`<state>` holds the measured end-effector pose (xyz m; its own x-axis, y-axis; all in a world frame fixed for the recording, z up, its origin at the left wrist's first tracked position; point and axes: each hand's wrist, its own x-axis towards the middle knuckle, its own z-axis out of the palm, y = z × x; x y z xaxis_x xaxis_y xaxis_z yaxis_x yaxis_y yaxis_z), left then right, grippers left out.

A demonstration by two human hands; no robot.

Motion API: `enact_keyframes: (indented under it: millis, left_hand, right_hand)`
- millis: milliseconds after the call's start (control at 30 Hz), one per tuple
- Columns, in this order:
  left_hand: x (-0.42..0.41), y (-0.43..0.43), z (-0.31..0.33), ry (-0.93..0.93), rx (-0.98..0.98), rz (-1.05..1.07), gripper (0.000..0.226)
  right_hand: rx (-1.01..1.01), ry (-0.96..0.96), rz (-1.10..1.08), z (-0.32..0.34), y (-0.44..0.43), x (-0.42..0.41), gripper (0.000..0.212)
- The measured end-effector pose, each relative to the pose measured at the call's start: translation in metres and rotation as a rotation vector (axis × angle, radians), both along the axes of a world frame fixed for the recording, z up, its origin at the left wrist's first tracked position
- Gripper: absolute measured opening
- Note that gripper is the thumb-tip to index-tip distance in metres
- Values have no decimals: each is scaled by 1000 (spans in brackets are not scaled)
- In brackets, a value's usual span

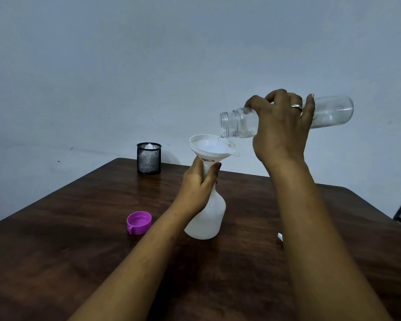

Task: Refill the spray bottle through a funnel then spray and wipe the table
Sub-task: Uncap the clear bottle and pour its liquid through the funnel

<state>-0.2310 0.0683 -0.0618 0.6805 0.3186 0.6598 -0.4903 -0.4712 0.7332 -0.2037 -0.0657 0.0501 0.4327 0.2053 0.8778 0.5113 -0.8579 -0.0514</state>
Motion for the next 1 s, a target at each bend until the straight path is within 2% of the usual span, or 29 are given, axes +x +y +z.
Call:
enact_keyframes:
  millis: [1000]
  left_hand:
    - [1,1,-1,-12,-9,-5,7]
  right_hand:
    - [-24,-172,147,-5,10,1,69]
